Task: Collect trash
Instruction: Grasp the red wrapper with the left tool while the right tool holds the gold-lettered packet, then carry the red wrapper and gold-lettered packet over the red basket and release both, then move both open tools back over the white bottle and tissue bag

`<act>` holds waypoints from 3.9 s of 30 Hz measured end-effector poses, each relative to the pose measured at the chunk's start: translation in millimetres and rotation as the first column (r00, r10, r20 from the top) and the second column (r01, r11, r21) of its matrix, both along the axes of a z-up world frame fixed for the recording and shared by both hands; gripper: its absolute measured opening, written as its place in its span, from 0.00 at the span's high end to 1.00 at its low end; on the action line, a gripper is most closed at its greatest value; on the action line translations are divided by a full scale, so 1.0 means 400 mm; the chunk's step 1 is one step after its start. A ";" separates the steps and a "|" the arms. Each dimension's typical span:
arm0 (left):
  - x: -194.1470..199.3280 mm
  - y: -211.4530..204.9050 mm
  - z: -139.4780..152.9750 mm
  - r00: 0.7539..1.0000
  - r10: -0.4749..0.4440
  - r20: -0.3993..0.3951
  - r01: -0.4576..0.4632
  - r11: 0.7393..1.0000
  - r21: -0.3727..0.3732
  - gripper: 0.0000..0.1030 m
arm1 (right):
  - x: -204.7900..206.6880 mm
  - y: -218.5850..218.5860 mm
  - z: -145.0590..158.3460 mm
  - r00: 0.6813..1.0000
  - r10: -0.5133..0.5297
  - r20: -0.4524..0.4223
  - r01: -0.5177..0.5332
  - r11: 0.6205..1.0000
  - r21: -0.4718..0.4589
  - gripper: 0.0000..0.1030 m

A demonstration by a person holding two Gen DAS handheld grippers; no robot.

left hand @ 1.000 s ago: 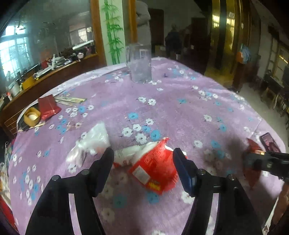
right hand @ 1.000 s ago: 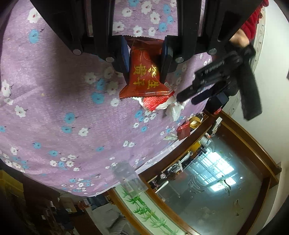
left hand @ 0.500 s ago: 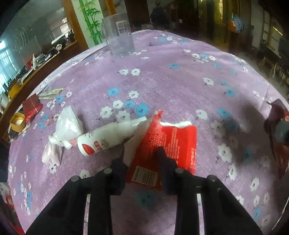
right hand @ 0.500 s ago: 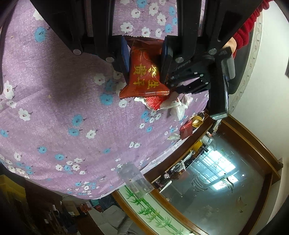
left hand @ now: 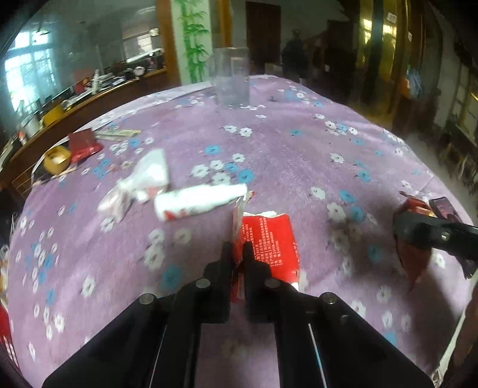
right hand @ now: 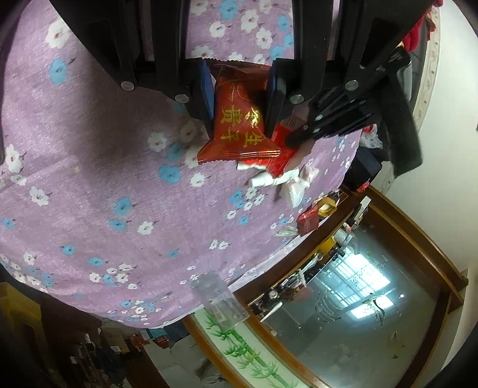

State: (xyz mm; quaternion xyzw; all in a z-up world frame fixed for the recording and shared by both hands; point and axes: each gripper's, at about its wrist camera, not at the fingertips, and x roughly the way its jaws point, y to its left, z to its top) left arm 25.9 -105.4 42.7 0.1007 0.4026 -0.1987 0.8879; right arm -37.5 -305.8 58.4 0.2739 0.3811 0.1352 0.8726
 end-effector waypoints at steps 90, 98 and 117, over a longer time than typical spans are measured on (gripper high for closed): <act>-0.376 1.109 0.128 0.692 0.700 0.178 -0.651 0.711 -0.264 0.96 | 0.071 1.124 0.151 0.793 0.608 -0.025 -0.594 0.763 -0.254 0.69; -0.370 1.245 0.086 0.620 0.774 0.129 -0.734 0.630 -0.255 0.96 | 0.132 1.343 0.149 0.726 0.687 -0.029 -0.679 0.710 -0.187 0.69; -0.348 1.278 0.076 0.584 0.799 0.147 -0.761 0.601 -0.245 0.59 | 0.215 1.444 0.141 0.727 0.686 0.024 -0.674 0.719 -0.170 0.52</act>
